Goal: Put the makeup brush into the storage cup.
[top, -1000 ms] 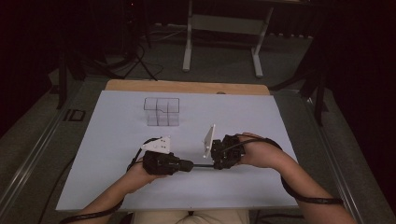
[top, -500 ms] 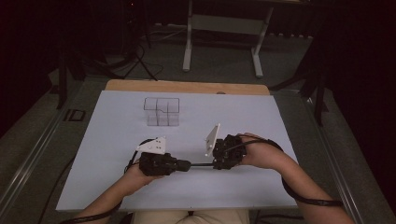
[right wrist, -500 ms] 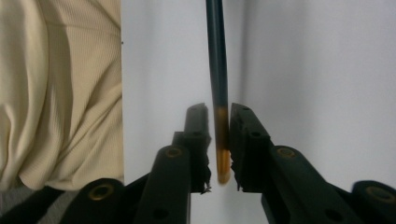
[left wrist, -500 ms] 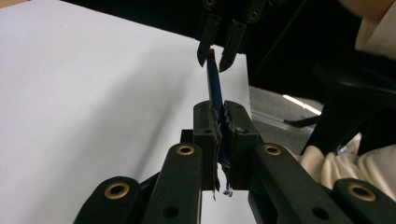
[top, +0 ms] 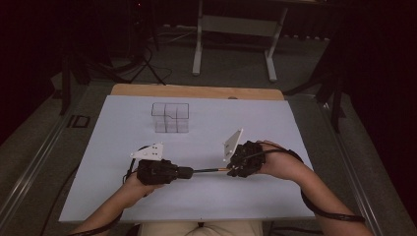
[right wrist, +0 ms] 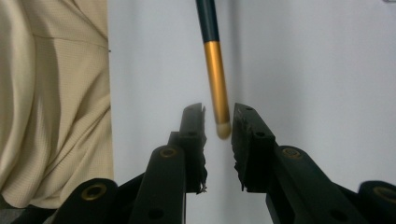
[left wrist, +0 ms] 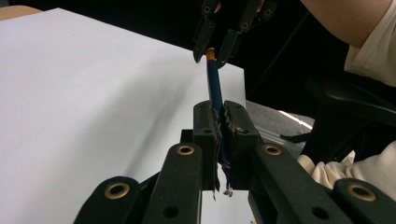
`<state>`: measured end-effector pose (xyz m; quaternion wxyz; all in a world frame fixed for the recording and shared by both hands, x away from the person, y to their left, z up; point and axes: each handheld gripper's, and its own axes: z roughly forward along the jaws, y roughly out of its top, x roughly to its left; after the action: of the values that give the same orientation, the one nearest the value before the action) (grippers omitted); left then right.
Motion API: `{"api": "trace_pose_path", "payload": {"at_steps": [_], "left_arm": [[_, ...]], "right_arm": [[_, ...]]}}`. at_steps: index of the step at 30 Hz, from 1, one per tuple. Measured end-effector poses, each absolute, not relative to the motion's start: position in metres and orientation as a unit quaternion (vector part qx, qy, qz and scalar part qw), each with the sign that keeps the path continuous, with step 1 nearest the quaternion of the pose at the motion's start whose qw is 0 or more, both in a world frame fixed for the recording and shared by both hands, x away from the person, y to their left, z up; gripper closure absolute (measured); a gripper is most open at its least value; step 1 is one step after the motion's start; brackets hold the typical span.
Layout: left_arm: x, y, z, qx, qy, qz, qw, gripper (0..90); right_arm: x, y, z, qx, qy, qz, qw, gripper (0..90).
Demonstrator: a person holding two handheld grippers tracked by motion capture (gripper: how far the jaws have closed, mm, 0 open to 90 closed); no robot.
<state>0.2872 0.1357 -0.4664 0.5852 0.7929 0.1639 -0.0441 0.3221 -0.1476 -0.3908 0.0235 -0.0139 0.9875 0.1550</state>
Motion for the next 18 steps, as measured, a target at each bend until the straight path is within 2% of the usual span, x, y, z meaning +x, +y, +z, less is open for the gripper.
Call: {"api": "trace_pose_path", "payload": {"at_steps": [4,8,18], "left_arm": [[0.2872,0.1339,-0.4669,0.798,0.161,-0.045,0.579,86.2],[0.2880,0.1329,-0.4678,0.799,0.161,-0.050,0.577,86.1],[0.2923,0.1318,-0.4724,0.799,0.158,-0.077,0.575,85.7]], "right_arm": [[0.3213,-0.1431,-0.3922,-0.023,0.988,0.151,0.021,76.2],[0.3217,-0.1397,-0.3938,-0.031,0.990,0.140,0.016,82.4],[0.3201,-0.1397,-0.3965,-0.074,0.989,0.129,0.005,84.7]]}}
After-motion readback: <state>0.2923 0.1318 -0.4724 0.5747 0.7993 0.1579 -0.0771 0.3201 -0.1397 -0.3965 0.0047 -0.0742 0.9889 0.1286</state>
